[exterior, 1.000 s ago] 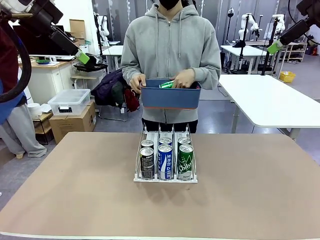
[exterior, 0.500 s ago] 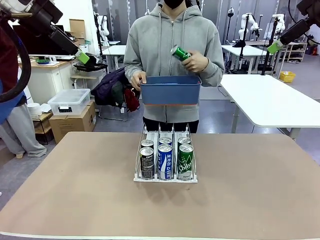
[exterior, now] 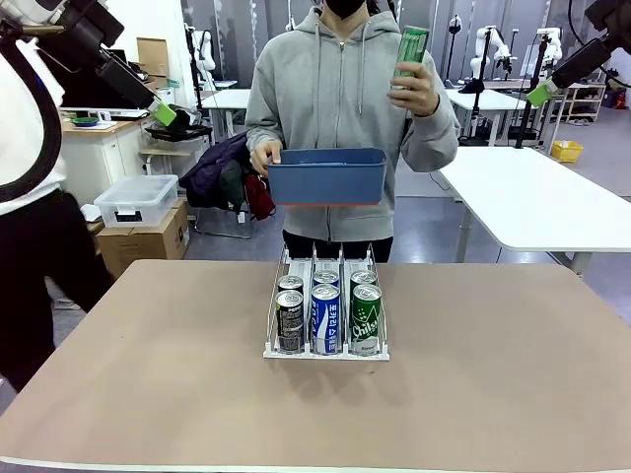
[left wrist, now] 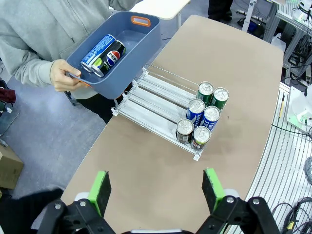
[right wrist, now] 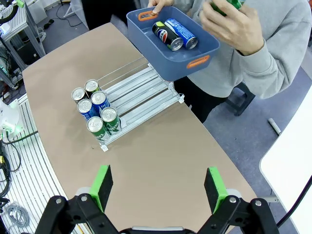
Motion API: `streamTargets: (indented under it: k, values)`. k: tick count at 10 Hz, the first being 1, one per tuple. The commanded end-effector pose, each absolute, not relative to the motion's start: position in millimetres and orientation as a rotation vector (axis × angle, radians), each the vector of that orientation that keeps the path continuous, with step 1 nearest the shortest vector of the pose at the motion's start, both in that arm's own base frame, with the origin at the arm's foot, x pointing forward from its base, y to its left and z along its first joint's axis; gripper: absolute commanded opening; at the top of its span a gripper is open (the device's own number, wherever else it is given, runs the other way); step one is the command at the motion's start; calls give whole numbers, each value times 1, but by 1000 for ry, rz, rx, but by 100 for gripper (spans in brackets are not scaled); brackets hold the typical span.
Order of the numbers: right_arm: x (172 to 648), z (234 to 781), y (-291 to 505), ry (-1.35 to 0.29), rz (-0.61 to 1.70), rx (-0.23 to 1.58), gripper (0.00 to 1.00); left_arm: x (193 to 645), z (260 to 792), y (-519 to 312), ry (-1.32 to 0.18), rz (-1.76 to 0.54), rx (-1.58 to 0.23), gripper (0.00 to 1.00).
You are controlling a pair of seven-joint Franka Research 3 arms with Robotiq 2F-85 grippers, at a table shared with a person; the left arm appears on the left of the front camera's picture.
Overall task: Fill the beverage cans into the dispenser.
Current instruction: Pick up the Sprite handed by the human.
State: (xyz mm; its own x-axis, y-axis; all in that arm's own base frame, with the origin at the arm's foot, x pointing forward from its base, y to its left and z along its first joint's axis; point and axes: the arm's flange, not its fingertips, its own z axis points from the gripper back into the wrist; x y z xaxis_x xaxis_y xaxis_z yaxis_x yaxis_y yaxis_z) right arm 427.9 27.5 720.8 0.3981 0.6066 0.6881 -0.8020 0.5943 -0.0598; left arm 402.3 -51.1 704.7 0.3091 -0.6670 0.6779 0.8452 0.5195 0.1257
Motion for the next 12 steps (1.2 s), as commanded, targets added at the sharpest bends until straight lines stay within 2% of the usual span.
streamTargets:
  k: [1, 12]
  values:
    - [427, 721, 27, -737, 904, 298, 100, 404, 704, -49, -748, -1007, -271, 100]
    - [427, 721, 27, -737, 904, 298, 100, 404, 704, -49, -748, -1007, -271, 100]
